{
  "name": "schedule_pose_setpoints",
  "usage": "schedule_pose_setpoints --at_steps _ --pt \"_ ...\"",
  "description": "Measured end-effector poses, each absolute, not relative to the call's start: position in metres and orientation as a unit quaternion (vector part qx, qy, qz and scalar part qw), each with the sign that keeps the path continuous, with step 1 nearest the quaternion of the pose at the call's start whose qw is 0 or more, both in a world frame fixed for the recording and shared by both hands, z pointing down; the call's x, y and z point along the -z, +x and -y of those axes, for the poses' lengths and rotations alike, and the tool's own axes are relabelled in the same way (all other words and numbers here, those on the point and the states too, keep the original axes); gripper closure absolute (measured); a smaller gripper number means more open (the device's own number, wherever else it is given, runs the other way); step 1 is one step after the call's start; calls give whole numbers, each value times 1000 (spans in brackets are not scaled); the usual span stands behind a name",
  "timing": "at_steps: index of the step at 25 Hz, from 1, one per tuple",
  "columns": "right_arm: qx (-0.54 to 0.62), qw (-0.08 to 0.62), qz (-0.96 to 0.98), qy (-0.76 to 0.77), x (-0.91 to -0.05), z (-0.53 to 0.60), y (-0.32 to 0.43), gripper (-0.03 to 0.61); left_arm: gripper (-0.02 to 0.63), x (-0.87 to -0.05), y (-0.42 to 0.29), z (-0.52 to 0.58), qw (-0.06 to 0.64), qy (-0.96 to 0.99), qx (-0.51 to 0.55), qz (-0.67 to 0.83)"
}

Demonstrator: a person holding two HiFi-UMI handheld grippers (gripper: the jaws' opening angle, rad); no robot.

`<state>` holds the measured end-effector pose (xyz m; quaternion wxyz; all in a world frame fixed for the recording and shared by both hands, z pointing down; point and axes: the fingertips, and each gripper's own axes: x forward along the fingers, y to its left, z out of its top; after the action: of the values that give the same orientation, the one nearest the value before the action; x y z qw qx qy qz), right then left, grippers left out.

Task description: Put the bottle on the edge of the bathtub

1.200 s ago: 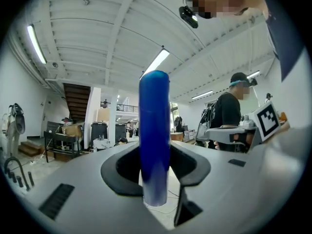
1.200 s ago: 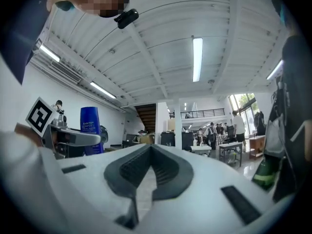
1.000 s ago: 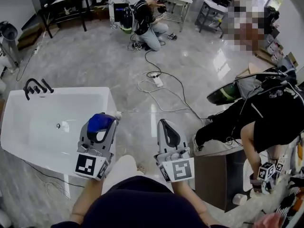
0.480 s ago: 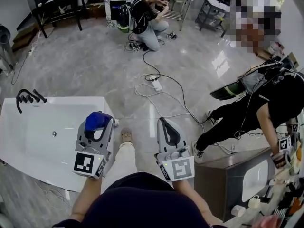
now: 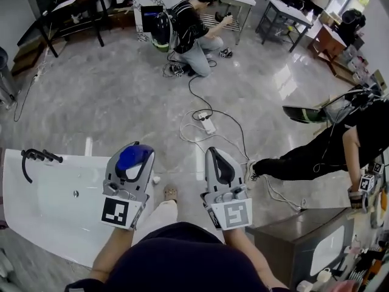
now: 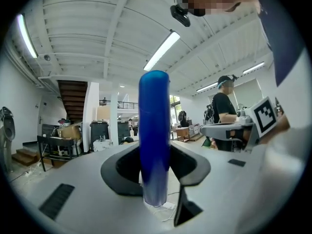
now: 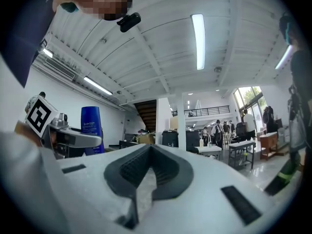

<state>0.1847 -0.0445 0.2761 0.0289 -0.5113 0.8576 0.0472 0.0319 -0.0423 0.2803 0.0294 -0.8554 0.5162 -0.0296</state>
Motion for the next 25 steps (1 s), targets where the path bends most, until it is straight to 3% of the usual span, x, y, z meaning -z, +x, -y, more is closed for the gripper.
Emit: schedule_pose_setpoints --at_steps 14,25 --pt "-27 6 -876 -482 -287 164 134 578 459 -290 -7 155 8 -847 40 -530" --pt "-43 5 -944 -327 -311 235 68 577 459 -309 -58 173 4 -754 30 -656"
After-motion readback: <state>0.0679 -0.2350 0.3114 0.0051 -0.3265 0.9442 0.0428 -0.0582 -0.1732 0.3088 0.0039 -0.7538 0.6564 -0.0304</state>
